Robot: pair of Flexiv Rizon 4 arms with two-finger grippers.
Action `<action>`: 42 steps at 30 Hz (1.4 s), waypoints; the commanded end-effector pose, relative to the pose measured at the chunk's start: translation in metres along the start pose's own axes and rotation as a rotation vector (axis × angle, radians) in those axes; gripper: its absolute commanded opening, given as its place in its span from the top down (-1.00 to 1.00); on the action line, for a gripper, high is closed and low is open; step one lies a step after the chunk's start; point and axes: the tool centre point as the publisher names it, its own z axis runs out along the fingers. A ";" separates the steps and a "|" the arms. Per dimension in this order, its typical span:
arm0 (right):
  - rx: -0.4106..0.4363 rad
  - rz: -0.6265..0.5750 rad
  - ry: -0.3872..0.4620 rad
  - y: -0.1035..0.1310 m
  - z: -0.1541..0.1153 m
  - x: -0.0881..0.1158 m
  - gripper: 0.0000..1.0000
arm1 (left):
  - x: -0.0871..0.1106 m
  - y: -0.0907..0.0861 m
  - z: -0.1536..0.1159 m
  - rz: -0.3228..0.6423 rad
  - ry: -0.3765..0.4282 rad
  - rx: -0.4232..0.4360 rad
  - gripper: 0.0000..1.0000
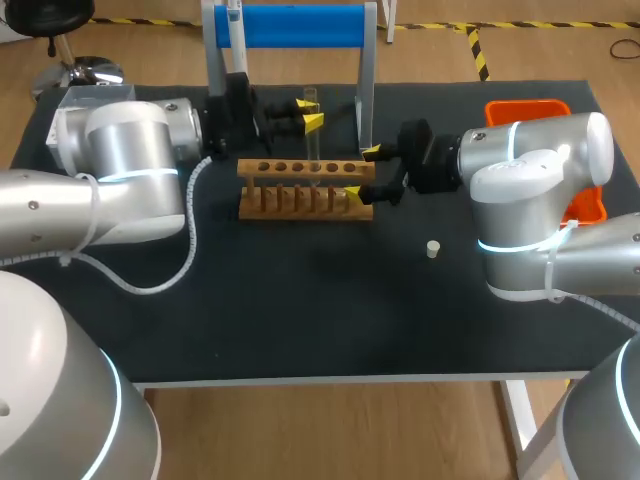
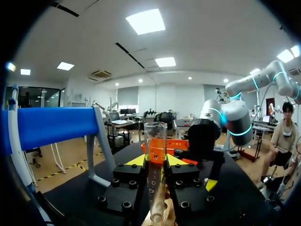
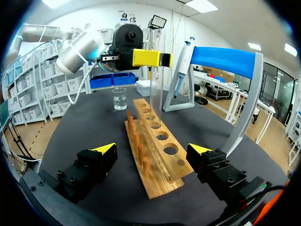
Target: Invert the test tube, pick up the pipette, mount the tip to pipette, aspirate from beaker and dispense into the tube, eject the tip, return the pipette, and cap with the stopper.
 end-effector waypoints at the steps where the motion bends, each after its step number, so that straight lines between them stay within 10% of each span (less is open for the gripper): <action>1: -0.001 0.000 0.001 0.000 -0.001 0.000 -1.00 | -0.002 0.002 0.003 -0.004 0.004 -0.003 1.00; 42: -0.001 0.000 0.001 0.000 -0.001 0.000 -1.00 | 0.003 0.021 0.005 -0.026 -0.024 0.021 1.00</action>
